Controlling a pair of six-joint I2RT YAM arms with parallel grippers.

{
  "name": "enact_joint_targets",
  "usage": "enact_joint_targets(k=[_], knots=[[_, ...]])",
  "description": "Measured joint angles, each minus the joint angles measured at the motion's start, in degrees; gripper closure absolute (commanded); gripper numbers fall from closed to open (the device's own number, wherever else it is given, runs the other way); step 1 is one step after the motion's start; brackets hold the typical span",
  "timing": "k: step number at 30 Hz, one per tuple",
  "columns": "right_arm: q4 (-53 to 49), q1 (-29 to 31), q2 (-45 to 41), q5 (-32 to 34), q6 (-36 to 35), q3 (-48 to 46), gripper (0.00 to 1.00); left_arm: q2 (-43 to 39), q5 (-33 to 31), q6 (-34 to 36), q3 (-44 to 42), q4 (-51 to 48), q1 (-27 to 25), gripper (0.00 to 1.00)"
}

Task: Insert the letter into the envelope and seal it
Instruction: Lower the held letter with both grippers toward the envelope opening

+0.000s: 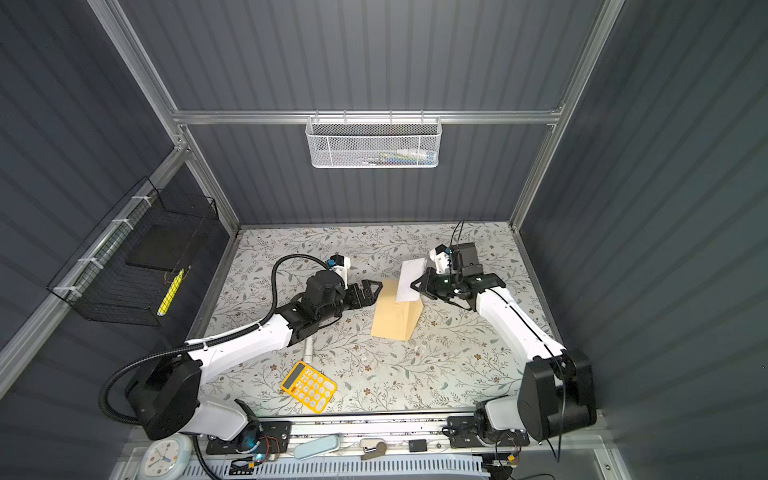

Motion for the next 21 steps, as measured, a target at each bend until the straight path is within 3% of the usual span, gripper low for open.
enact_joint_targets(k=[12,21], knots=[[-4.24,-0.24,9.73,3.58,-4.83,0.13,1.00,13.66,9.29,2.78,2.54,2.78,0.00,0.01],[-4.55,-0.46,14.32,6.32,-6.84,0.15,1.00,17.90,11.72,2.75,3.41,4.72,0.00,0.03]])
